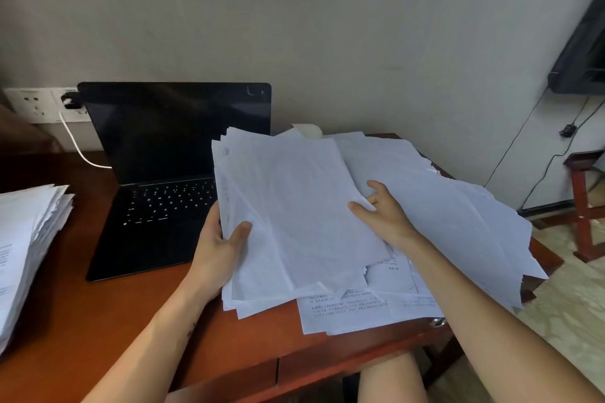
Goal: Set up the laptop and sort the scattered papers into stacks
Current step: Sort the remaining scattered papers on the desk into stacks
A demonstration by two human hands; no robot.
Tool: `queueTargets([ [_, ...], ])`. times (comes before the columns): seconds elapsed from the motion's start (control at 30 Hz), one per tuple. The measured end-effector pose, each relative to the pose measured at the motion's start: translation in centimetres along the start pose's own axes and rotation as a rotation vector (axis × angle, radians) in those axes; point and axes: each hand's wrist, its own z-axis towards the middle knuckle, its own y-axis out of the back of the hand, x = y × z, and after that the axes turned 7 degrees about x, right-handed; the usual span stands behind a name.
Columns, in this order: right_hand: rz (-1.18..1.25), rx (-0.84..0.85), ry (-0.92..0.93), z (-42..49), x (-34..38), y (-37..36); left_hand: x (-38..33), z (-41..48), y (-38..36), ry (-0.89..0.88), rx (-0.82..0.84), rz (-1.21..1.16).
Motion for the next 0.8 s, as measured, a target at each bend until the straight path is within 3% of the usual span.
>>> queueTargets([
  [0.13,0.095,-0.007,0.052,0.1,-1.0,0.2,0.1,0.1,0.0,0.009,0.017,0.043],
  [0.3,0.122,-0.261,0.002,-0.8,-2.6,-0.3,0.5,0.4,0.0,0.061,0.039,0.034],
  [0.63,-0.096,-0.067,0.031,-2.2,-2.0,-1.8,0.6,0.3,-0.1,0.073,0.058,0.072],
  [0.8,-0.506,-0.035,0.113,-2.4,-1.3,-3.0,0.2,0.0,-0.2,0.045,0.068,0.155],
])
